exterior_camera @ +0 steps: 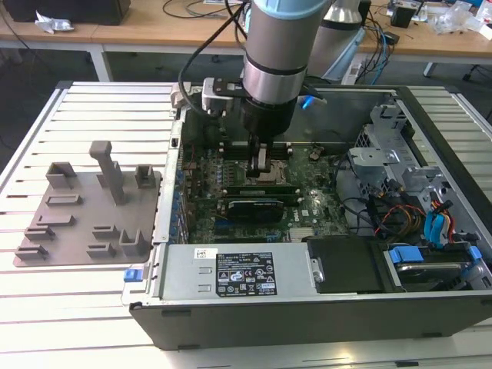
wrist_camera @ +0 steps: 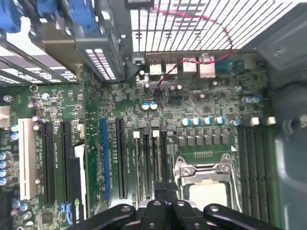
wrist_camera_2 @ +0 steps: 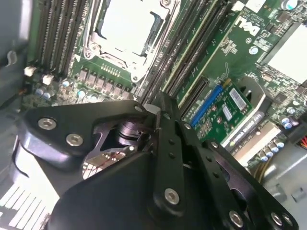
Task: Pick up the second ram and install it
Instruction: 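Press down the second ram until it locks into place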
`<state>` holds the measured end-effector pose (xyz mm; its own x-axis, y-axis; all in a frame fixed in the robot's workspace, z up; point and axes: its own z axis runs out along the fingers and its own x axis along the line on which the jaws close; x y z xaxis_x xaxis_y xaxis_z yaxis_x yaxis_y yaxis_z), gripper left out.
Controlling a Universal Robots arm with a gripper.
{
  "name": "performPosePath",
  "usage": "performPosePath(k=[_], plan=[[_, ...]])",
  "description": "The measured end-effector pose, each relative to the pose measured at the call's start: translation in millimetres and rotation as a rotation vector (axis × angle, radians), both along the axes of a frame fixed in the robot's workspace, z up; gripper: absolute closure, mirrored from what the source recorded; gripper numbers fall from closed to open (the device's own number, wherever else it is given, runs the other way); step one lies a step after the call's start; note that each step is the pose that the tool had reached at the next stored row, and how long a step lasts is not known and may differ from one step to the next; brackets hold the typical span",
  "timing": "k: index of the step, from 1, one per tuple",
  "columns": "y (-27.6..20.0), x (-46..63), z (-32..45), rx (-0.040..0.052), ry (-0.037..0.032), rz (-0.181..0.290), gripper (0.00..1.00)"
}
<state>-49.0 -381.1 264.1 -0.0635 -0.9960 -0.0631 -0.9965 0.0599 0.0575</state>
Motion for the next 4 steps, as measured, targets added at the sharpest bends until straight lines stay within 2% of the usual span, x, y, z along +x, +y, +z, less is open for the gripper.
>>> performPosePath(k=[4], plan=[[0.0, 0.1, 0.2, 0.0020, 0.0000, 0.000, 0.90]])
